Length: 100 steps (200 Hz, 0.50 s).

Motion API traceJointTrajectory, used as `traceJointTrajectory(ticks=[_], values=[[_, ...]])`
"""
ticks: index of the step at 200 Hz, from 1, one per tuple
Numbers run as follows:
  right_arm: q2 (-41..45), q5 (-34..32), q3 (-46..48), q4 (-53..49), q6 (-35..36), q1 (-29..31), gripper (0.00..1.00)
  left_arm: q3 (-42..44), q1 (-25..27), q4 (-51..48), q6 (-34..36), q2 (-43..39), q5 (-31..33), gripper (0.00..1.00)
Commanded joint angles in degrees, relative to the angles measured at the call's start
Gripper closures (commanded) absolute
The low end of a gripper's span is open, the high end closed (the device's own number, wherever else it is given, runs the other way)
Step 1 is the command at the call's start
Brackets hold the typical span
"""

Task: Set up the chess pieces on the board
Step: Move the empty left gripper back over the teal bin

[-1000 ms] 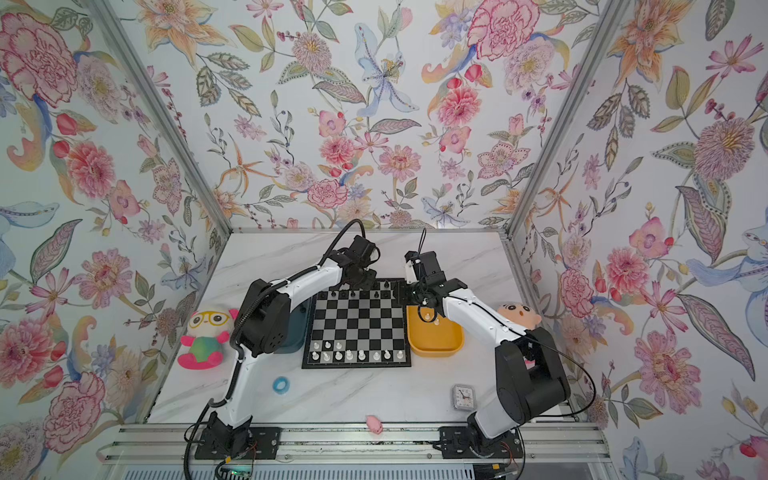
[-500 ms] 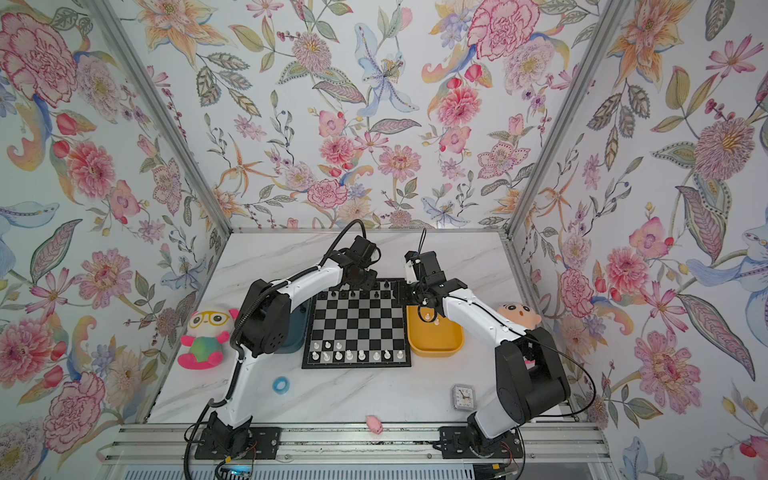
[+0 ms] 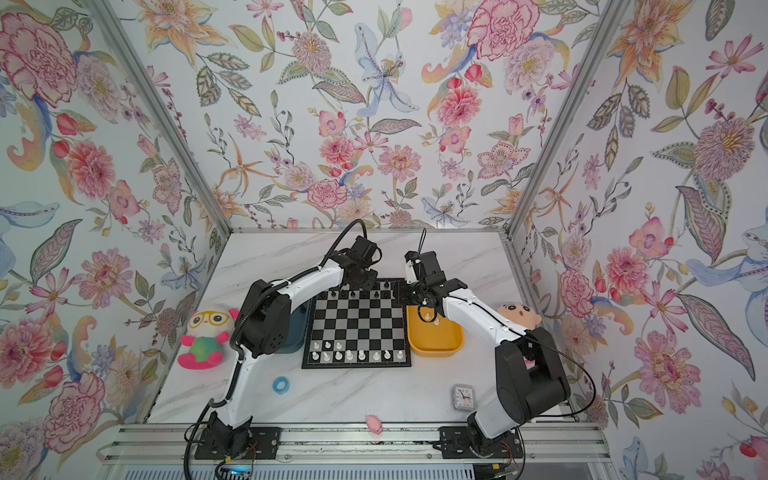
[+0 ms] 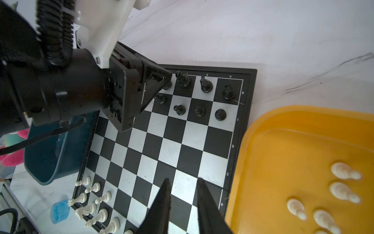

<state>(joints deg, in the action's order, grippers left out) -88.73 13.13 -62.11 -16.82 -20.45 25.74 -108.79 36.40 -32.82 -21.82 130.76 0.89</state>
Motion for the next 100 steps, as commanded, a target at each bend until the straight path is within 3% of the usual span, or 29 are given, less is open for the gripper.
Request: traceJointTrajectory(ticks=[1, 58, 100], values=[[0.84, 0.42, 0.5, 0.91, -0.66, -0.25, 0.75, 0.42, 0.73, 0.47, 0.55, -4.65, 1.75, 0.7], [0.93, 0.46, 0.01, 0.77, -0.56, -0.25, 0.75, 0.6, 0.73, 0.48, 1.14, -10.08, 3.12, 0.69], [0.93, 0.31, -0.3, 0.38, -0.3, -0.25, 0.75, 3.53, 0.61, -0.18, 2.07, -17.0, 10.28, 0.69]])
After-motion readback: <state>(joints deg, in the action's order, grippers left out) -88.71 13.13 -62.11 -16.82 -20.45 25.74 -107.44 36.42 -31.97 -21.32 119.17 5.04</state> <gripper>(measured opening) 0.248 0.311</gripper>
